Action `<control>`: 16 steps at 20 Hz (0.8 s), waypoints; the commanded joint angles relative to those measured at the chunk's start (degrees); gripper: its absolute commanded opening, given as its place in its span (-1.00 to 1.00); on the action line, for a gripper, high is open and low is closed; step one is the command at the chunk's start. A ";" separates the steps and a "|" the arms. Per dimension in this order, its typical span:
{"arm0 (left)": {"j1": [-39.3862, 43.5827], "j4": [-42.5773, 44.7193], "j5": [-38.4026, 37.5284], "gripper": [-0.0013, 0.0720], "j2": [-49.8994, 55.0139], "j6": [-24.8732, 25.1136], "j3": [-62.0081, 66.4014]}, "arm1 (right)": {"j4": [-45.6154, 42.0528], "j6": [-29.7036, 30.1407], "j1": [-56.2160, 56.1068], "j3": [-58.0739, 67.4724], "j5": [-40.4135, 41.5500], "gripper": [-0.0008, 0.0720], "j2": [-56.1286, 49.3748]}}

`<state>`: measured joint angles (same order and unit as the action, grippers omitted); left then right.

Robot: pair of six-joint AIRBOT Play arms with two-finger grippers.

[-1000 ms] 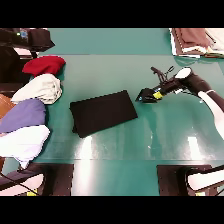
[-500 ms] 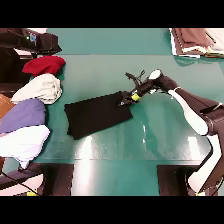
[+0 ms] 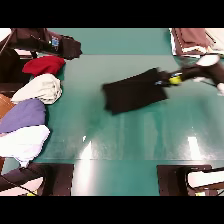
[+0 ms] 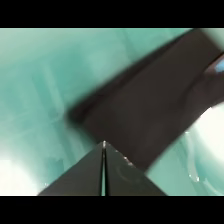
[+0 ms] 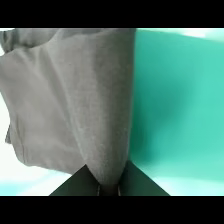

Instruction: Fold the shirts.

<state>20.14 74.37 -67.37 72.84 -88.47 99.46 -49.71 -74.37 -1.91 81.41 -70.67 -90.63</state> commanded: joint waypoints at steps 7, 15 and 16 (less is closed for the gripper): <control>1.64 -0.20 5.42 -0.90 0.02 -0.09 0.00 | -5.97 -1.66 48.70 -15.37 4.35 -0.94 18.75; 1.64 -0.20 5.81 -0.90 0.02 -0.22 0.00 | -12.46 -1.70 54.99 -20.76 4.11 -0.91 21.99; 1.64 -0.20 5.81 -0.90 0.02 -0.20 0.00 | -15.10 -1.70 54.97 -20.35 2.86 -0.44 21.97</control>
<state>21.74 74.17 -61.71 72.84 -88.64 99.46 -59.16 -76.01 52.27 61.56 -65.65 -69.23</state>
